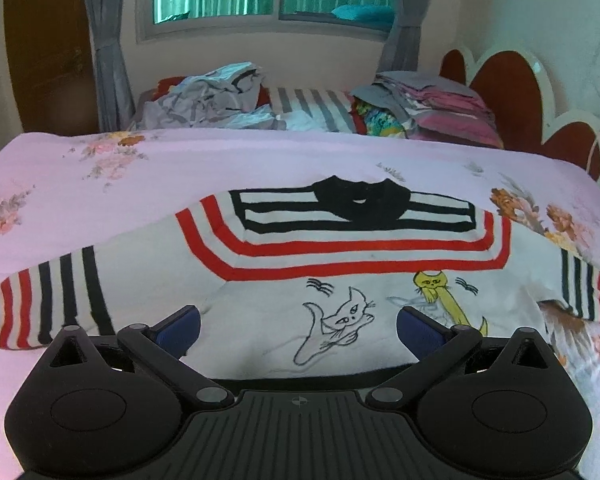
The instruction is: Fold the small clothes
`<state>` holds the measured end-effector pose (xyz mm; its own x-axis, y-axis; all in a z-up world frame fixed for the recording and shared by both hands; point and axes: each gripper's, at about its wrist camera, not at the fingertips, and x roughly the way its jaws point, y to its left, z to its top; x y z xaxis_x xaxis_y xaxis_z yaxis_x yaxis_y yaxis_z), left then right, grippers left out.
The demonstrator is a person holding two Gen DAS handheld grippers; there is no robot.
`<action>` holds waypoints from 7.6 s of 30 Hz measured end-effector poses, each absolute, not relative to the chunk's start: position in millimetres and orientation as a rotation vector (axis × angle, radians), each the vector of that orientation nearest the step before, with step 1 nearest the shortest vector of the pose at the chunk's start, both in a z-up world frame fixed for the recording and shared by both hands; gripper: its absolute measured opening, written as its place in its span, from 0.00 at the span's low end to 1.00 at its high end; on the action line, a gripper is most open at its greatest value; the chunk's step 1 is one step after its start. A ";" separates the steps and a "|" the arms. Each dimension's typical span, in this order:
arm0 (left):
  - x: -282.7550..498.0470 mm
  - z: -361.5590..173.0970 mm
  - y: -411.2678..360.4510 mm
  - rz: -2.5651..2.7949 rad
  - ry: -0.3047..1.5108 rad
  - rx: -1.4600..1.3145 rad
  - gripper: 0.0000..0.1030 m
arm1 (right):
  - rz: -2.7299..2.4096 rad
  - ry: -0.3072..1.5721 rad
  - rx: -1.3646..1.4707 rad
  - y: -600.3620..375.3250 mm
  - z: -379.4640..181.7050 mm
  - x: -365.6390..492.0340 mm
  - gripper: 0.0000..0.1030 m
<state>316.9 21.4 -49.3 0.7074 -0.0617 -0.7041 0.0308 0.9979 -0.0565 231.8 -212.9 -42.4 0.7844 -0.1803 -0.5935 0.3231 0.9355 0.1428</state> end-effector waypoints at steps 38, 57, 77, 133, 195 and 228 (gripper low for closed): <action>387.7 -100.3 -102.1 0.000 0.862 -0.005 1.00 | -0.604 0.753 0.572 -494.2 -168.6 278.2 0.57; 399.1 -83.9 -80.8 -0.055 0.818 -0.073 1.00 | -0.271 0.521 0.329 -390.6 -93.1 332.1 0.13; 415.4 -125.1 10.4 -0.197 0.945 -0.355 1.00 | 0.210 0.788 0.254 -184.4 -129.0 383.8 0.42; 422.7 -134.8 31.5 -0.045 0.719 -0.297 0.51 | -0.097 0.767 0.246 -317.3 -137.9 324.9 0.34; 440.0 -151.7 -21.1 -0.045 0.894 -0.109 0.68 | 0.050 0.847 0.020 -251.5 -165.2 413.8 0.38; 303.4 -193.4 346.1 0.401 0.732 -0.768 0.74 | 0.284 0.811 0.009 -37.4 -137.9 403.2 0.47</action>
